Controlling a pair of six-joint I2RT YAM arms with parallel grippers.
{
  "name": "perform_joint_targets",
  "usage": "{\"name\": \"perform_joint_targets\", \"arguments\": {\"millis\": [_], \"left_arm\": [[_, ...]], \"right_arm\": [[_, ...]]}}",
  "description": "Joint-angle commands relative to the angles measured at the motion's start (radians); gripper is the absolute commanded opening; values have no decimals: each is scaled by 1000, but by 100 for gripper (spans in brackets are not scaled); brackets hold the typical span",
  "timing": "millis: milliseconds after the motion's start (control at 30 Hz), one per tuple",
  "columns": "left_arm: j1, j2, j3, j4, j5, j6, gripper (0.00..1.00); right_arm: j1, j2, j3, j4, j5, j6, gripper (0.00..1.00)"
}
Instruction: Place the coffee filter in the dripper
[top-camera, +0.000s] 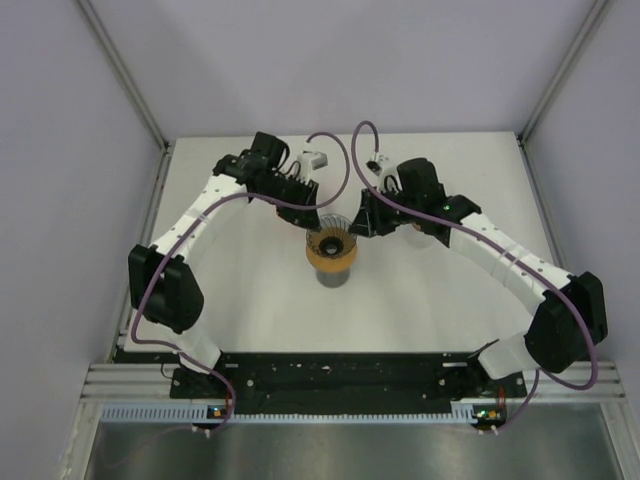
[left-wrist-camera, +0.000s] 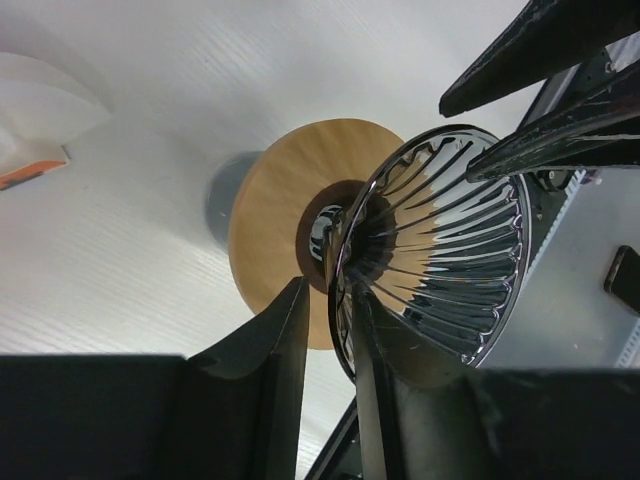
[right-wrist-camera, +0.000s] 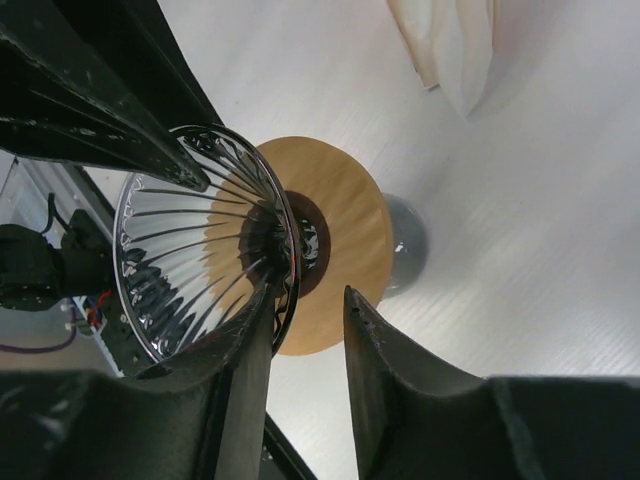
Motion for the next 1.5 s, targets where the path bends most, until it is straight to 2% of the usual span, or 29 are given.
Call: {"name": "perform_joint_targets", "arguments": {"millis": [0, 133, 200, 567, 1000, 1233, 1367, 1467], "left_arm": [[0, -26, -30, 20, 44, -3, 24], [1, -9, -46, 17, 39, -3, 6], [0, -3, -57, 14, 41, -1, 1], [-2, 34, -177, 37, 4, 20, 0], [-17, 31, -237, 92, -59, 33, 0], [-17, 37, -168, 83, -64, 34, 0], [-17, 32, -83, 63, -58, 37, 16], [-17, 35, -28, 46, -59, 34, 22]], "right_arm": [[11, 25, 25, 42, -33, 22, 30], [13, 46, 22, 39, -34, 33, 10], [13, 57, 14, 28, -29, 33, 0], [-6, 94, -67, 33, -21, 27, 0], [-6, 91, -197, 91, 31, 29, 0], [-6, 94, -164, 71, 37, 26, 0], [-6, 76, -90, 28, 52, 16, 0], [-3, 73, -20, -2, 45, 6, 10]]}}
